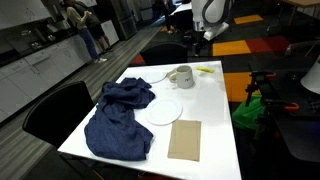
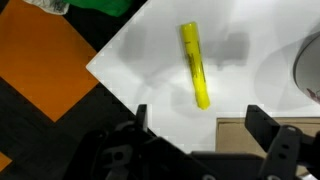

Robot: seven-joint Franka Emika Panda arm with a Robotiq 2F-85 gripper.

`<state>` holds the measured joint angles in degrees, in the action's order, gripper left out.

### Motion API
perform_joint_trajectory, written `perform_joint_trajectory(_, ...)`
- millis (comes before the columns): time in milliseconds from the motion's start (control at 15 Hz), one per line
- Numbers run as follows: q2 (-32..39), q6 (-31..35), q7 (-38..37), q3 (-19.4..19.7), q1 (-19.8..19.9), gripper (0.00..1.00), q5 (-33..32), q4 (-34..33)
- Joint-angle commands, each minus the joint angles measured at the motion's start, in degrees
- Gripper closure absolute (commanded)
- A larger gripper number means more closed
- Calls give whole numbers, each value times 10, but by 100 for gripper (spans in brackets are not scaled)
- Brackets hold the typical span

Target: Pick up the yellow marker and put it inside the mug

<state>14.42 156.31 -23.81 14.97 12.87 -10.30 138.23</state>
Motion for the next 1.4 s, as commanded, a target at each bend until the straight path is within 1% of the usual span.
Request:
perform_joint_trajectory(0,48,15,29,12,-13,0,16,-18)
perform_joint_trajectory(133,67,2,46,11,-14,0,24,-30)
perform_joint_trajectory(400,99,-3,77,9,-13,0,27,-55)
perform_joint_trajectory(800,135,-8,164,-16,8,0,61,-89)
perform_joint_trajectory(867,140,-10,174,-18,9,21,68,-94)
perform_joint_trajectory(1000,147,-14,191,-24,14,32,79,-102)
perform_joint_trajectory(1333,161,-24,216,-29,23,73,96,-118)
